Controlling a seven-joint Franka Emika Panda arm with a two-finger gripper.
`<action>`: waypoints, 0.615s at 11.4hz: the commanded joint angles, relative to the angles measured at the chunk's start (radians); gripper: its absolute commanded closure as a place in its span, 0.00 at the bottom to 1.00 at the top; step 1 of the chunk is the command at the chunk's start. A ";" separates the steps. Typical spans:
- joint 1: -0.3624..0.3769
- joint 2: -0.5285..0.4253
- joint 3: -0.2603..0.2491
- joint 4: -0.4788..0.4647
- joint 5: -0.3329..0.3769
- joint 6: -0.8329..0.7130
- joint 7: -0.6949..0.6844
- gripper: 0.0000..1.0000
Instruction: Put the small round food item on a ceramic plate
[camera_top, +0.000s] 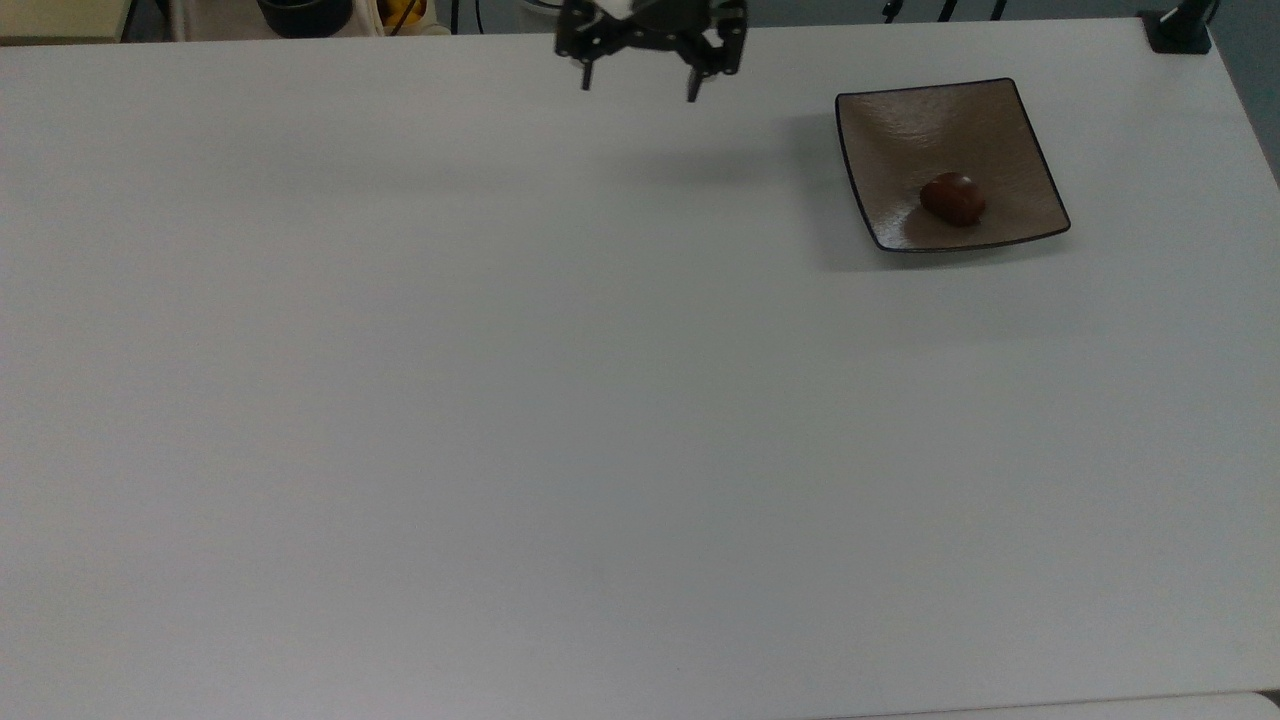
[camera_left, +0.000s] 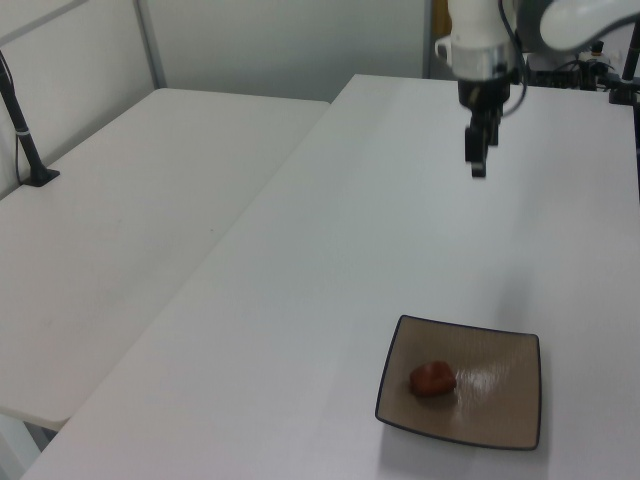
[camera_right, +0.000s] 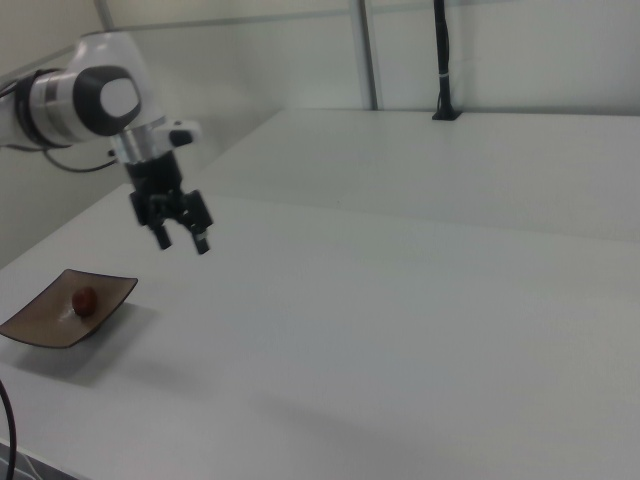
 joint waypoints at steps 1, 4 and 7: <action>0.019 -0.010 -0.160 0.095 0.041 -0.015 -0.012 0.00; -0.066 -0.042 -0.193 0.104 0.160 -0.037 -0.167 0.00; -0.099 -0.039 -0.188 0.108 0.167 -0.032 -0.187 0.00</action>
